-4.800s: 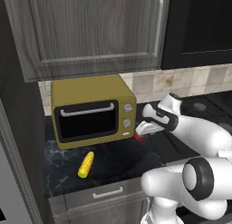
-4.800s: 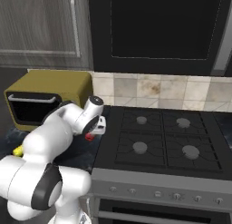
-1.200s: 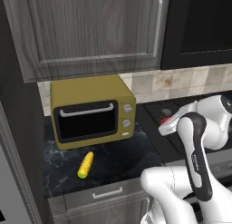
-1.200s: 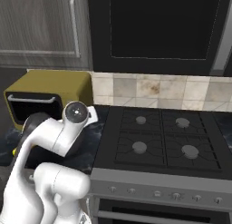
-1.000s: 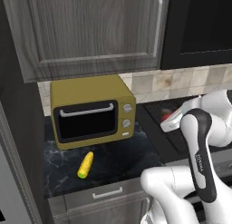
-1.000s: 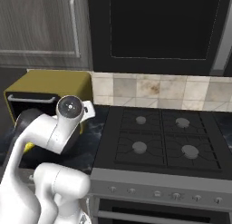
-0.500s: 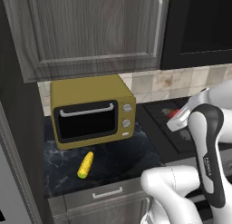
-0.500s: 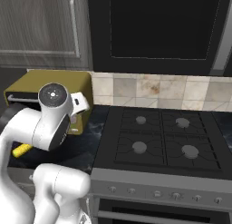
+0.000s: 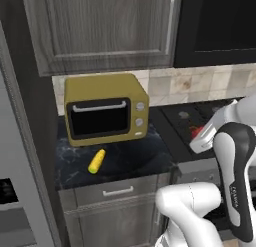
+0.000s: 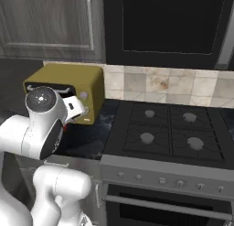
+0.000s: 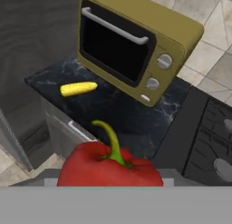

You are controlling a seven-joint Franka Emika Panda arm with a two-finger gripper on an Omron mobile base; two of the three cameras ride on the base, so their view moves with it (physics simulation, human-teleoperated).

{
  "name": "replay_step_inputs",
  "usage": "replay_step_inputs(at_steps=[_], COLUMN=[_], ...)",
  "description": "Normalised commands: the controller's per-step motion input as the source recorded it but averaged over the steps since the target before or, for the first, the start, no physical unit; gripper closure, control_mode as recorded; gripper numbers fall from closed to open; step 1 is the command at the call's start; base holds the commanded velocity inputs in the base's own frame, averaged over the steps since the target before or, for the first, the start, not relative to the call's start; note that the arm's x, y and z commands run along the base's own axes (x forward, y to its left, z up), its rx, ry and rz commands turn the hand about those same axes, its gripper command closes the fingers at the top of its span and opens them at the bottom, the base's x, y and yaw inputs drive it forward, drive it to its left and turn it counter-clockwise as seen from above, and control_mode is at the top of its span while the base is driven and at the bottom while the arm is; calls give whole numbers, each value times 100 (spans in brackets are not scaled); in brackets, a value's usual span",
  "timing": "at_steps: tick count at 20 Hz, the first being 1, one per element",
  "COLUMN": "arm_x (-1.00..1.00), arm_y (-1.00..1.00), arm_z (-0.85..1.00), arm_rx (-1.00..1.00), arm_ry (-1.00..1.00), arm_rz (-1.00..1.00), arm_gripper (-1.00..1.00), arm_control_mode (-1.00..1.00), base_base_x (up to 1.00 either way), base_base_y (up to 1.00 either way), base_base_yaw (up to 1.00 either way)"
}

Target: Place the liquor on the top shelf of the fridge to keep it out of children's reach, and place the corn and bell pepper on lower shelves for easy access.

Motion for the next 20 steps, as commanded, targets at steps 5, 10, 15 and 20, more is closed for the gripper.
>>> replay_step_inputs(at_steps=[5, 10, 15, 20], arm_x=[0, 0, 0, 0], arm_y=[0, 0, 0, 0], arm_z=[0, 0, 0, 0], arm_rx=[0, 0, 0, 0], arm_ry=[0, 0, 0, 0], arm_rz=[0, 0, 0, 0], arm_gripper=[100, 100, 100, 100], arm_control_mode=[100, 100, 100, 100], base_base_x=[-74, -45, -7, 16], base_base_y=[0, 1, 50, 98], base_base_yaw=[51, 64, 51, 23])
